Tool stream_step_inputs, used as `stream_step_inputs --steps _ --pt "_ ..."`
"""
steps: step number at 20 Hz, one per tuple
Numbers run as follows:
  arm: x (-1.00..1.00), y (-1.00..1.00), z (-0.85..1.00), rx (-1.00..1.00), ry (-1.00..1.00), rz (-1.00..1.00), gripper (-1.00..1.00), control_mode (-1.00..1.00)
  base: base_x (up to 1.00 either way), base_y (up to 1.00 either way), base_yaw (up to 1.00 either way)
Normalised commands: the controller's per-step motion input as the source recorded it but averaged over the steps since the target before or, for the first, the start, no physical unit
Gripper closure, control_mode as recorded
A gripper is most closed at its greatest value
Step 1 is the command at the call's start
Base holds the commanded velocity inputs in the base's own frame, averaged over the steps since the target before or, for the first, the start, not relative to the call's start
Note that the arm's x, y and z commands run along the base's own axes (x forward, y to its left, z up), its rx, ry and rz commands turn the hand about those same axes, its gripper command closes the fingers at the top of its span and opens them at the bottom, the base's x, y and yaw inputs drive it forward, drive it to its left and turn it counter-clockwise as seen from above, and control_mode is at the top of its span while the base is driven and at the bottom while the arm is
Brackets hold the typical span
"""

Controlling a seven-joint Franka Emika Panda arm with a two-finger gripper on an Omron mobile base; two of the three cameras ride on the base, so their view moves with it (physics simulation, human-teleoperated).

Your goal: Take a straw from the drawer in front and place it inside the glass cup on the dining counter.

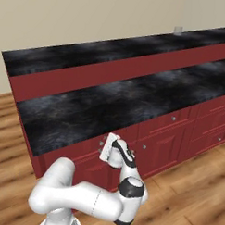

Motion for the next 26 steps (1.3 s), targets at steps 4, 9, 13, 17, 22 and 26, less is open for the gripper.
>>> stream_step_inputs --steps 4,9,13,17,22,26 --pt "0.43 0.0 -0.44 0.01 0.13 0.0 -1.0 -1.0 0.0 0.0 0.0" --pt "0.41 0.0 -0.5 0.0 0.14 0.0 -1.0 -1.0 0.0 0.0 0.0" --pt "0.07 0.21 -0.45 0.03 0.21 0.0 -1.0 -1.0 0.0 0.0 0.0" --pt "-0.32 0.58 -0.21 0.11 0.33 0.0 1.0 -1.0 0.0 0.0 0.0" --pt "-0.46 0.39 -0.03 0.23 0.33 -0.01 1.0 -1.0 0.0 0.0 0.0" --pt "-0.28 0.28 0.0 0.2 0.13 0.0 1.0 -1.0 0.0 0.0 0.0"
